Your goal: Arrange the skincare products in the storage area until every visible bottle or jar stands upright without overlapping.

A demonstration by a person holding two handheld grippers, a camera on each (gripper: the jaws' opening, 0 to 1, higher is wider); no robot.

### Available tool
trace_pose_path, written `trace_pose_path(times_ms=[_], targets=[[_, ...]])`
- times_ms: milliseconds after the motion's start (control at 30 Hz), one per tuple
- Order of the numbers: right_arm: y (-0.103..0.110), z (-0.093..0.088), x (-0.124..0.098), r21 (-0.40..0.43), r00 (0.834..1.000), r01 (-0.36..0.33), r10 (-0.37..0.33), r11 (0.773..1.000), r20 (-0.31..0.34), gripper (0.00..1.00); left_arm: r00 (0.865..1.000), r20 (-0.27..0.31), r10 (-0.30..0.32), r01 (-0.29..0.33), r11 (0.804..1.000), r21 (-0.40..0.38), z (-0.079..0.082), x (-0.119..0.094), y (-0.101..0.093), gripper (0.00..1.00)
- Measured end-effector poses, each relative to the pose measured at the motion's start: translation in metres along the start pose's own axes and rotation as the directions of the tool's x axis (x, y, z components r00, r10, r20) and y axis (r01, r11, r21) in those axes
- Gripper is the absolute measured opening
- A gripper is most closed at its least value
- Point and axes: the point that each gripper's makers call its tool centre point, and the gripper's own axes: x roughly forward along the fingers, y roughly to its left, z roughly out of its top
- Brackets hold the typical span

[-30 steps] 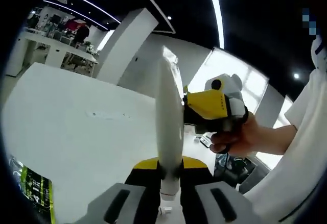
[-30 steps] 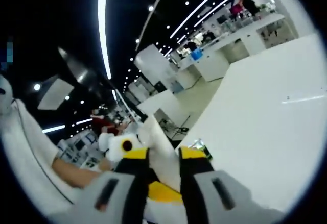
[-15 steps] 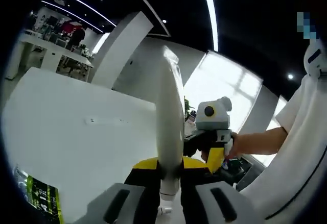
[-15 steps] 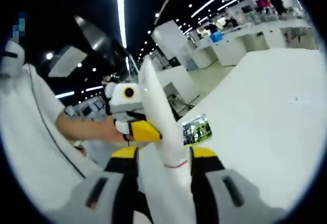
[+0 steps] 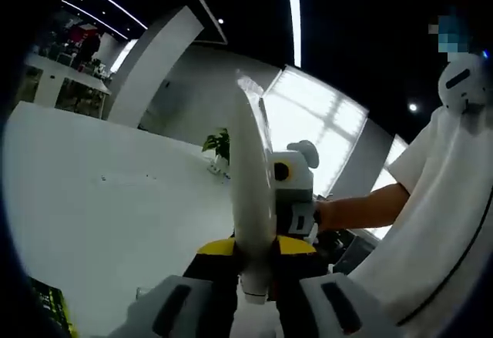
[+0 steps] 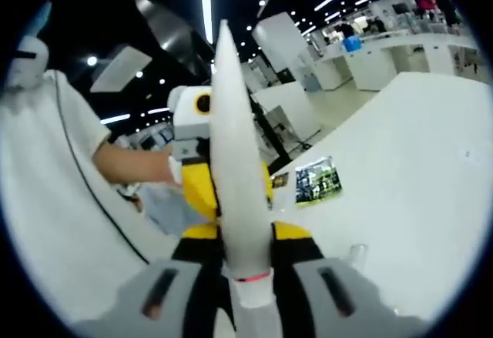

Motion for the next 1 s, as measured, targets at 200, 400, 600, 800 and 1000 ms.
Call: trace_pose_path(times_ms=[200,400,600,800,1000], targets=[[0.001,-0.004,-0.003,-0.016,1.000,0.009,-0.009,1.000,-0.008,0.19,0.998,-0.061,0.007,-0.006,1.000,0.022,-0.004,0.003,-0.001,0.21],[0.004,-0.015,-0.007,-0.035,1.000,0.010,-0.011,0.999,-0.023,0.18,0.998,-0.065,0.017,-0.014,0.999,0.043,0.016,-0.010,0.002,0.25],[0.008,-0.024,-0.010,-0.034,1.000,-0.005,0.004,0.999,-0.025,0.18,0.978,-0.208,0.004,0.022,0.992,0.124,0.027,-0.026,0.001,0.21],[0.015,-0.027,-0.011,-0.044,0.999,-0.033,0.032,0.998,-0.011,0.17,0.914,-0.397,-0.079,0.140,0.982,0.126,0.015,-0.027,-0.018,0.13],[0.017,-0.031,-0.013,-0.047,0.999,-0.045,0.046,0.998,0.014,0.19,0.878,-0.476,-0.058,0.139,0.981,0.138,0.012,-0.024,-0.019,0.08]])
